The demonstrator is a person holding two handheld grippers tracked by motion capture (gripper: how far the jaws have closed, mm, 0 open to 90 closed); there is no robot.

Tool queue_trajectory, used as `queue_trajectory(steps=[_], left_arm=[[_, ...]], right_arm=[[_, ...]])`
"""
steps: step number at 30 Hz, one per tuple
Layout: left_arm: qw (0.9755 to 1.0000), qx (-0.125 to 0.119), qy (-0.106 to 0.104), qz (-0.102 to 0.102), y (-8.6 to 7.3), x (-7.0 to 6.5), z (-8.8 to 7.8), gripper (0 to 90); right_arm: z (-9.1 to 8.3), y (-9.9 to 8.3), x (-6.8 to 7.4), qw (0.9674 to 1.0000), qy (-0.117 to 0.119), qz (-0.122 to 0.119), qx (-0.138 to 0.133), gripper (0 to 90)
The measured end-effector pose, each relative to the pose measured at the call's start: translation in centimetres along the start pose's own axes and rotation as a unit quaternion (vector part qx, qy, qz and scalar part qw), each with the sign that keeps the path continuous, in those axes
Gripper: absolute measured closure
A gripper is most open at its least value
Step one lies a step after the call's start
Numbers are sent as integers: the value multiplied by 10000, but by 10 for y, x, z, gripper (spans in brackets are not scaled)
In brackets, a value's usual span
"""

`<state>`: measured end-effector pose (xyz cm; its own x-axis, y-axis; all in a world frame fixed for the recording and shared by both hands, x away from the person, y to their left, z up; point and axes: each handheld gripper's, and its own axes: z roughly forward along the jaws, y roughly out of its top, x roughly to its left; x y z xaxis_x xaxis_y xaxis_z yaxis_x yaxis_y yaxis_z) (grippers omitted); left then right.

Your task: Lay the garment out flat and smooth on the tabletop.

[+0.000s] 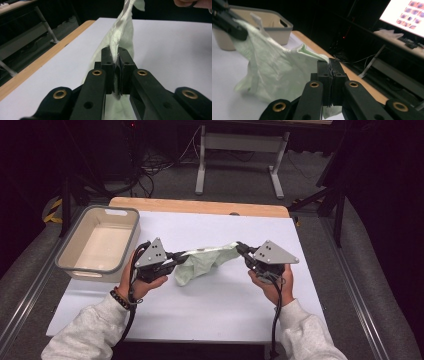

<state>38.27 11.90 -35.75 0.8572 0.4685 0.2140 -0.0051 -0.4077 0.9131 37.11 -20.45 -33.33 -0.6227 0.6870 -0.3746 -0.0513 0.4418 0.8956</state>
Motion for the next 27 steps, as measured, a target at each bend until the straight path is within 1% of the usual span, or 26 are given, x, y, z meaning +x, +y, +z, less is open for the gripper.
queue_trajectory(steps=[2, 4, 6, 9, 11, 13, 14, 15, 16, 18, 19, 21, 25, 27], left_arm=[[10000, -48, -18, 20, 4, -1, -3, 857], [9999, -103, -49, 28, 9, -2, -5, 857], [9999, -126, -41, 106, 14, -4, -8, 857], [9997, -120, 6, 232, 19, -6, -13, 857], [9996, -128, 14, 235, 20, -6, -15, 856], [9996, -135, 81, 247, 21, -6, -17, 856], [9995, -131, 102, 263, 20, -5, -17, 856], [9996, -114, 102, 229, 19, -5, -17, 855], [9995, -61, 139, 262, 18, -4, -17, 855], [9995, 43, 181, 266, 15, -3, -14, 856], [9990, 152, 224, 351, 13, -3, -13, 856], [9987, 245, 254, 366, 7, -2, -9, 856], [9990, 342, 224, 176, -8, 2, -5, 856], [9989, 395, 201, 124, -15, 2, -5, 856]], right_arm=[[-5, 11, -4, 10000, -26, -32, -67, 891], [-9, 21, -5, 9998, -110, -142, -109, 891], [-14, 30, -5, 9995, -142, -221, -170, 891], [-17, 40, -5, 9993, -189, -227, -242, 892], [-17, 42, -3, 9991, -209, -276, -246, 892], [-17, 43, -3, 9992, -192, -287, -221, 891], [-16, 42, -2, 9993, -178, -250, -215, 891], [-16, 40, -2, 9994, -176, -228, -208, 892], [-15, 39, -2, 9995, -141, -180, -202, 891], [-13, 35, 0, 9997, -107, -148, -162, 891], [-11, 33, 0, 9998, -85, -139, -136, 890], [-7, 28, 2, 9999, -30, -70, -88, 888], [7, 14, 7, 10000, 58, 52, 41, 884], [14, 7, 9, 9997, 139, 155, 87, 882]])
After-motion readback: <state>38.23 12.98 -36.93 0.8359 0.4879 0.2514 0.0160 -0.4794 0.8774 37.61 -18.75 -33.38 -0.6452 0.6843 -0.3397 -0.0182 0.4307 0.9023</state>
